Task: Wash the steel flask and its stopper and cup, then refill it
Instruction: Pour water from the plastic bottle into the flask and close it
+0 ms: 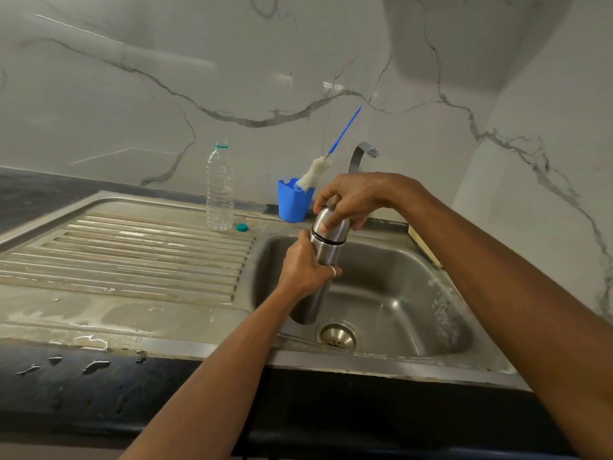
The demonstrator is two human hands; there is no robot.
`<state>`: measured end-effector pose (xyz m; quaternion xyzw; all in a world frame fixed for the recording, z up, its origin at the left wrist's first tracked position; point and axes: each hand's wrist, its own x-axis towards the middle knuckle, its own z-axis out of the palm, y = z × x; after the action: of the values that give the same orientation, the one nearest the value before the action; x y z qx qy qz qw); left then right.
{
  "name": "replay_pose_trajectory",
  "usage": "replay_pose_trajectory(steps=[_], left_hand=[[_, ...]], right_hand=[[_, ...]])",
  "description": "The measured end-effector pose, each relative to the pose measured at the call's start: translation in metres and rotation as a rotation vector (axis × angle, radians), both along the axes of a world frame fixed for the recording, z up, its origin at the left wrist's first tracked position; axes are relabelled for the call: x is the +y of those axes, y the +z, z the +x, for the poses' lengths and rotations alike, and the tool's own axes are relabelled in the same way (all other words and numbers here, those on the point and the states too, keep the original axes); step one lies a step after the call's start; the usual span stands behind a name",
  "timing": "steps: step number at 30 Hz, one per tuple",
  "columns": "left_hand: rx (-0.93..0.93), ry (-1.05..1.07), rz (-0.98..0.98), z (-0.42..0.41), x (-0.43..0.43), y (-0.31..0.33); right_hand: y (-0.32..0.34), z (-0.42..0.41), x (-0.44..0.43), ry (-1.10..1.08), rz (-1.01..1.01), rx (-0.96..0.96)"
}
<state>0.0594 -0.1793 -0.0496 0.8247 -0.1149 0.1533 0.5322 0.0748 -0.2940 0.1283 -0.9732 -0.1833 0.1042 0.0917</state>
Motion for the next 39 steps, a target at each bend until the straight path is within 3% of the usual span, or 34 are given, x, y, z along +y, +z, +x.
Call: replay_pose_trajectory(steps=[6,8,11,13,17,22,24,27,29,32,36,39], left_hand=[[-0.003,-0.019,-0.002,0.0,-0.001,-0.002],[-0.003,-0.017,-0.009,0.001,-0.001,-0.001],[-0.001,0.011,-0.007,0.002,0.001,-0.002],[0.003,0.017,-0.008,0.002,0.001,-0.002],[-0.002,0.004,-0.013,0.002,-0.001,-0.001],[-0.02,0.009,-0.009,0.002,0.0,-0.004],[-0.023,-0.001,0.022,0.002,0.001,-0.005],[-0.014,-0.013,0.024,0.003,0.001,-0.005],[-0.01,-0.019,0.01,0.004,0.0,-0.005],[-0.004,-0.019,0.021,0.004,0.0,-0.004],[-0.004,-0.004,0.023,0.003,0.0,-0.003],[-0.007,-0.004,0.02,0.002,0.0,-0.003]], right_hand=[[-0.011,0.0,0.006,-0.088,-0.198,-0.193],[-0.011,0.0,0.005,-0.077,-0.157,-0.131],[-0.006,-0.004,0.003,-0.007,0.012,0.11],[-0.007,-0.004,0.0,0.026,0.038,0.109],[-0.012,-0.004,0.0,0.007,0.057,0.02],[-0.038,-0.01,0.011,-0.166,-0.157,-0.381],[-0.043,-0.014,0.015,-0.218,-0.277,-0.434],[-0.031,-0.014,0.015,-0.263,-0.211,-0.257],[-0.019,-0.012,0.009,-0.191,-0.072,-0.056],[0.001,-0.014,-0.001,-0.057,0.043,0.089],[0.006,-0.013,-0.004,-0.026,0.043,0.094],[0.0,-0.016,0.002,-0.061,-0.022,-0.032]])
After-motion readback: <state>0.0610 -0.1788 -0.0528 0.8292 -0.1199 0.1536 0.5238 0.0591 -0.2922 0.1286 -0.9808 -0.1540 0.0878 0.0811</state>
